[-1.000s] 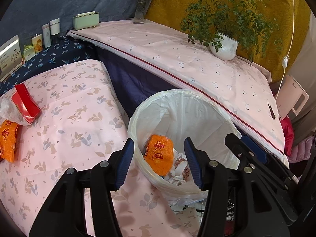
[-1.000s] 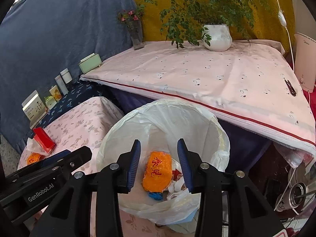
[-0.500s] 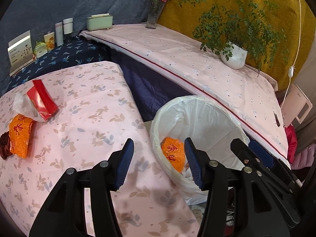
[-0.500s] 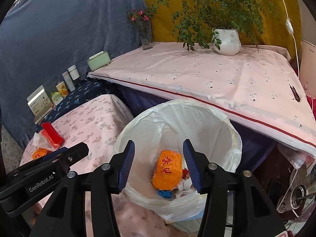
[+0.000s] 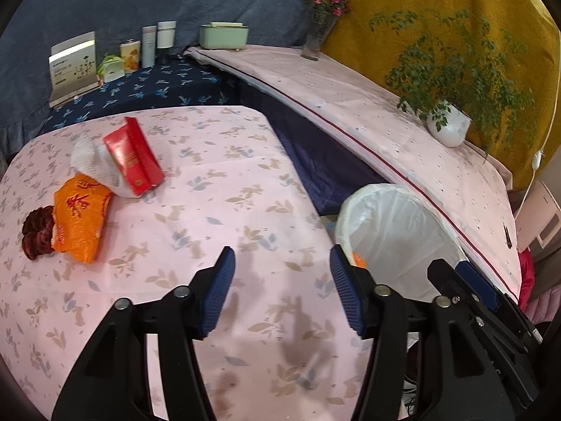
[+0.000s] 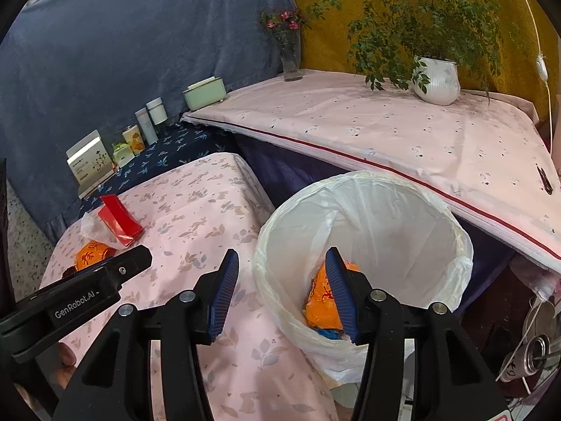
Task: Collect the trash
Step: 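Move both open tools back over the remaining trash, then grasp the dark red velvet scrunchie with the left tool while the right tool grasps the orange bag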
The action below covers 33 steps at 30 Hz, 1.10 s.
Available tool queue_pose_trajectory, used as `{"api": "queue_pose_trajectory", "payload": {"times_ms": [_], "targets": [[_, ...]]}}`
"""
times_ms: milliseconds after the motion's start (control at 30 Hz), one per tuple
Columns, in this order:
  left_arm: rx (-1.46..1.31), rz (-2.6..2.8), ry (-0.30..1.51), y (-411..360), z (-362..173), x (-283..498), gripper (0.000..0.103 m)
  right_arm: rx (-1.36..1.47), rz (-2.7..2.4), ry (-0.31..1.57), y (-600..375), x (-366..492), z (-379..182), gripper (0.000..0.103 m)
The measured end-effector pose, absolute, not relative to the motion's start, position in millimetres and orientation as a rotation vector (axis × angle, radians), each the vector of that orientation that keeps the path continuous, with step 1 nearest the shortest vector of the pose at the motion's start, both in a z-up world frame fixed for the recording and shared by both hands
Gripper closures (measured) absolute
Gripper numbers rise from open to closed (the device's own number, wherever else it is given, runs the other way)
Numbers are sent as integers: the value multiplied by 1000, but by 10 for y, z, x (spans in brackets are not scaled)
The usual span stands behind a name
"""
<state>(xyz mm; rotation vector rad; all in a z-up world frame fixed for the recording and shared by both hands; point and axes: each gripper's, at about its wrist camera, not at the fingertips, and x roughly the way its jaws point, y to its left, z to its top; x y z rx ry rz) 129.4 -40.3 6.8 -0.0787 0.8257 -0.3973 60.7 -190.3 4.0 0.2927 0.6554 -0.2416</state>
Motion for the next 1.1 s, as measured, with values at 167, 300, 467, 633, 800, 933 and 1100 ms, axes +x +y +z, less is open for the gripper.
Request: {"api": "queue_pose_trajectory", "payload": {"times_ms": [167,300,467,633,800,933,1100], "targets": [[-90,-347,810,-136,72,1313,45,269,-213,663,-1684,659,41,47],[-106,-311,805,81,65,1332,42,254,-187,671,-1494,701,42,46],[-118,-265,803,353,28,1362,42,235,-157,684,-1276,773,28,45],[-128,-218,806,635,-35,1397,42,221,-125,700,-1053,850,2,45],[-136,-162,808,959,-101,1427,37,197,-90,718,-794,945,-30,44],[-142,-110,807,1240,-158,1465,34,172,-54,734,-545,1038,-73,43],[-152,-46,820,1584,-244,1545,29,145,-10,757,-234,1171,-140,43]]}}
